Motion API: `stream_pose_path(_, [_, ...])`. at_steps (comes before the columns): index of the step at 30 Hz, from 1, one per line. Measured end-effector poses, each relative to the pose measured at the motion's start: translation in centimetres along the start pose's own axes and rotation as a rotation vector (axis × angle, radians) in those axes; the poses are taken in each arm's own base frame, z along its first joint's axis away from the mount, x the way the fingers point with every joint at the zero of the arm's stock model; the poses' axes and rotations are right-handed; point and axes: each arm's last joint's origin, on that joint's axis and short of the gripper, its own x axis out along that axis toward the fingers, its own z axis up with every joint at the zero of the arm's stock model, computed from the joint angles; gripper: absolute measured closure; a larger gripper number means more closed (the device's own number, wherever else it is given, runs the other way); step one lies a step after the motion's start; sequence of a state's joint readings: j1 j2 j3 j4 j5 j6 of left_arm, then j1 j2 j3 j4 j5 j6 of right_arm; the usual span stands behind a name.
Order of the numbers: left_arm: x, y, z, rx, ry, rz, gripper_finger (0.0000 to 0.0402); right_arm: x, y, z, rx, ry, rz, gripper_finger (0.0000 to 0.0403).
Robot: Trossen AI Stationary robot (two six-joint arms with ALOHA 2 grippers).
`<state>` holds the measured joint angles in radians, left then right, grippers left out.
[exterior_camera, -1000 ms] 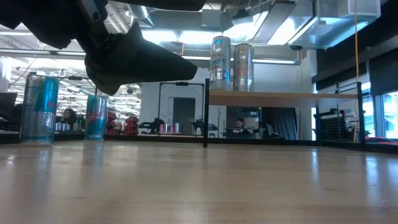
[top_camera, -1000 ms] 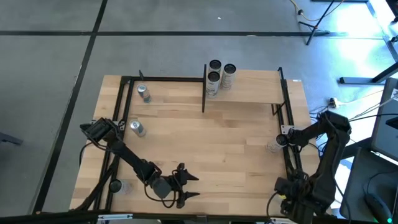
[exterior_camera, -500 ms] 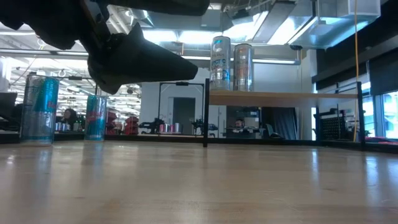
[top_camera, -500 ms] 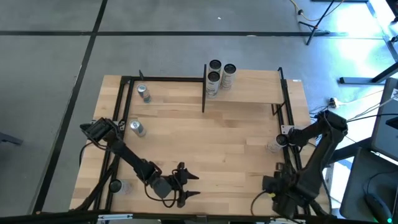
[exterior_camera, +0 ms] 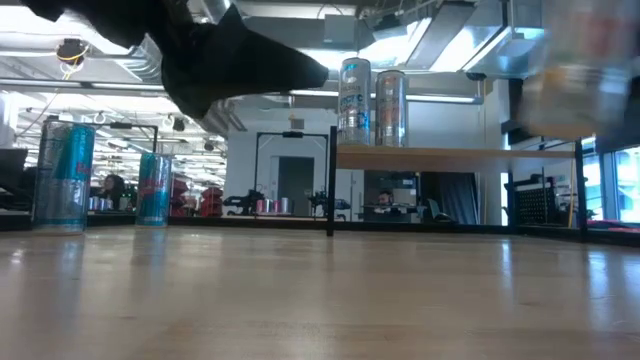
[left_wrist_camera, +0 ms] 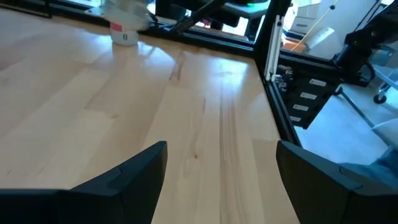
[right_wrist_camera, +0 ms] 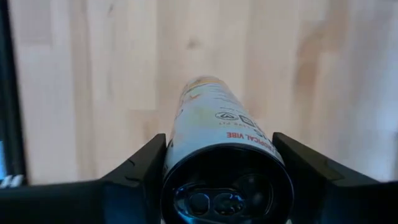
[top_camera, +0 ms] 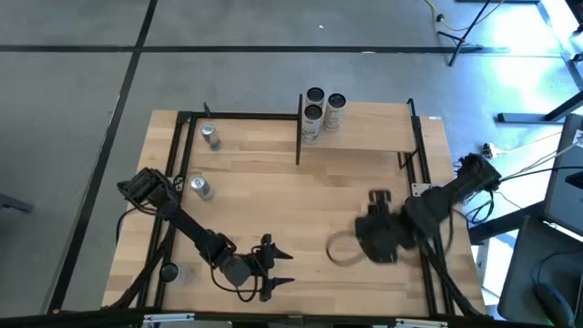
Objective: Place canned beverage on shelf
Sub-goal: Put the white yellow soda can aligned with the other white yellow soda can on the shelf
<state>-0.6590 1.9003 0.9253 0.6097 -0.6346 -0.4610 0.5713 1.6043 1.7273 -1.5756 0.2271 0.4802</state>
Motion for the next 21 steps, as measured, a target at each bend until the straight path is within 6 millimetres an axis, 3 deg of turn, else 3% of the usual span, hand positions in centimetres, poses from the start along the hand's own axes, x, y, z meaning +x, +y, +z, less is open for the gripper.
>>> stream_pose_path(4, [0.0,0.2,-0.4,0.027,0.034,0.015,0.0115,-1.6,-4.3,2.1,-0.009,-0.08,-0.005,0.0188])
stream_pose_path(9, [0.0,0.3,-1.1,0.092,0.128,-0.049,0.0115,-2.5,-9.9,3.2,0.023,-0.12,-0.06,0.0188])
stream_pose_path(14, [-0.4,0.9,-0.3,0.161,0.204,-0.08,0.0115,-3.4,-14.9,3.4,0.088,-0.158,-0.121,0.0188])
stream_pose_path(21, [-1.1,2.6,0.5,0.286,0.305,-0.015,0.0115,-3.1,-21.1,2.9,0.191,-0.189,-0.1,0.0188])
